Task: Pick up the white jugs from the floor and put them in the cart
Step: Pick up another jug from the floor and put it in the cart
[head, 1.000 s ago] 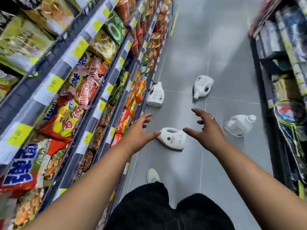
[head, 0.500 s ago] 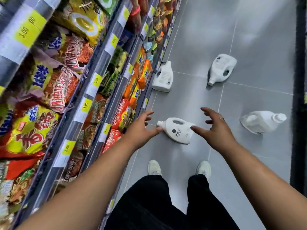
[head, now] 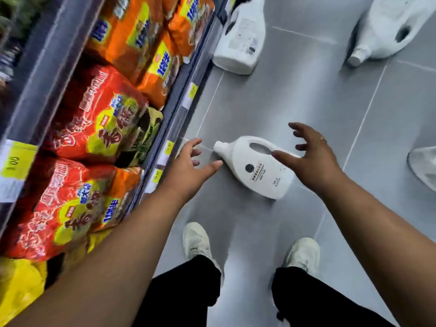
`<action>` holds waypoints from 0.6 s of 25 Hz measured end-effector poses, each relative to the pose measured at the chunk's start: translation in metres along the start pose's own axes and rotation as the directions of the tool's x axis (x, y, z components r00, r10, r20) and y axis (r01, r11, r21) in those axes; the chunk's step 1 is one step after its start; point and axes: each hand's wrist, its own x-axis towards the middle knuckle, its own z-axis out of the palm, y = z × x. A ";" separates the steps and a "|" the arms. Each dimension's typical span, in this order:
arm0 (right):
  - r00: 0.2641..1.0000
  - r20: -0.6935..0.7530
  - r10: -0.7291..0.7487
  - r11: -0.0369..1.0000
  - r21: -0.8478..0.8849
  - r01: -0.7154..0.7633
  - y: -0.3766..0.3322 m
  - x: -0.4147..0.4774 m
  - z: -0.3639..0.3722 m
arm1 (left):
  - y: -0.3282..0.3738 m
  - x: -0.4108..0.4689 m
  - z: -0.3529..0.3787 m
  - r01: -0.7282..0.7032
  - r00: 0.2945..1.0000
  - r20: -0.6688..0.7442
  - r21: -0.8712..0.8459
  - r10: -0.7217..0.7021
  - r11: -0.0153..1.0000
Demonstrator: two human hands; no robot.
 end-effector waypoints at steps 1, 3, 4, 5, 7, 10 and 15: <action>1.000 0.014 0.000 1.000 -0.021 0.001 0.019 0.019 0.014 | -0.018 0.019 0.014 0.016 1.000 -0.001 -0.009 -0.016 1.000; 1.000 0.018 0.009 0.998 -0.065 -0.007 0.062 0.064 0.043 | -0.050 0.062 0.048 0.035 0.999 0.000 -0.028 -0.035 0.999; 1.000 0.014 0.011 0.996 -0.086 -0.010 0.082 0.087 0.058 | -0.062 0.085 0.064 0.052 0.999 -0.003 -0.041 -0.052 0.998; 1.000 0.015 0.019 0.995 -0.103 -0.017 0.101 0.108 0.072 | -0.075 0.109 0.082 0.074 0.997 0.005 -0.067 -0.074 0.995; 0.998 0.041 0.044 0.991 -0.131 -0.039 0.132 0.146 0.102 | -0.096 0.153 0.114 0.108 0.994 0.031 -0.145 -0.105 0.983; 0.995 0.095 0.008 0.965 -0.261 0.017 0.170 0.188 0.141 | -0.125 0.204 0.158 0.142 0.988 -0.031 -0.202 -0.151 0.969; 0.975 0.223 -0.006 0.857 -0.502 0.120 0.192 0.246 0.166 | -0.152 0.239 0.205 0.066 0.993 -0.080 -0.279 -0.092 0.958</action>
